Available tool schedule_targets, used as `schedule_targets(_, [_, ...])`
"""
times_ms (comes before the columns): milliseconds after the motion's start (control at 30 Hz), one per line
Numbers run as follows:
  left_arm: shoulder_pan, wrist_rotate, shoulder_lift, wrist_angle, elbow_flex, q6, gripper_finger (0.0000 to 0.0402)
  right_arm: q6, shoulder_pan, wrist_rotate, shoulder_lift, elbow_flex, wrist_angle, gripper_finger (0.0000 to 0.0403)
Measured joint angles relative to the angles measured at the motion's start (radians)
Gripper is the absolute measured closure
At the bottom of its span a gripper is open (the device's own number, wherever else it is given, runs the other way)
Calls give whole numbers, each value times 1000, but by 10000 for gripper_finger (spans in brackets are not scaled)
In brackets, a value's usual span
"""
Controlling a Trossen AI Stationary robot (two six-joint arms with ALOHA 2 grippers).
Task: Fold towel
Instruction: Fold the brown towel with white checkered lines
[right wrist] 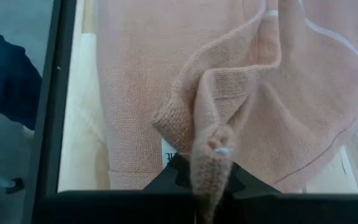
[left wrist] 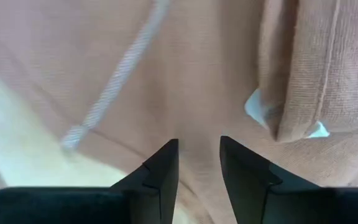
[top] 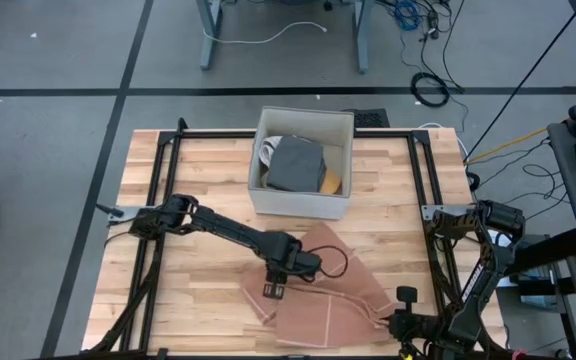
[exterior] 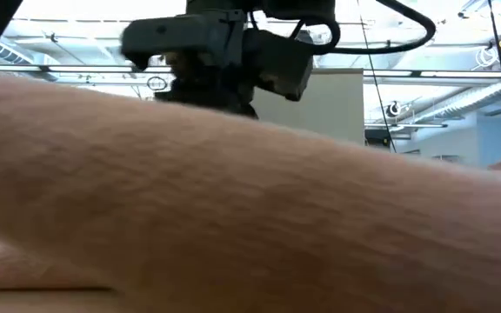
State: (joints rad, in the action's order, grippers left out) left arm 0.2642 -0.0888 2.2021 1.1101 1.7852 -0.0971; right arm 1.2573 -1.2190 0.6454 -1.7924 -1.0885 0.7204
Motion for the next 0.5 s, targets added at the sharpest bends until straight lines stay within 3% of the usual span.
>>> schedule_targets(200, [-24, -21, 0, -6, 84, 12, 280, 22, -1, -21, 0, 0, 23, 403])
schedule_targets(400, [-20, -297, -1, -102, 117, 37, 280, 22, -7, -23, 0, 0, 23, 403])
schedule_targets(500, [-16, -346, 0, -105, 116, 36, 280, 22, -14, -23, 0, 0, 22, 403])
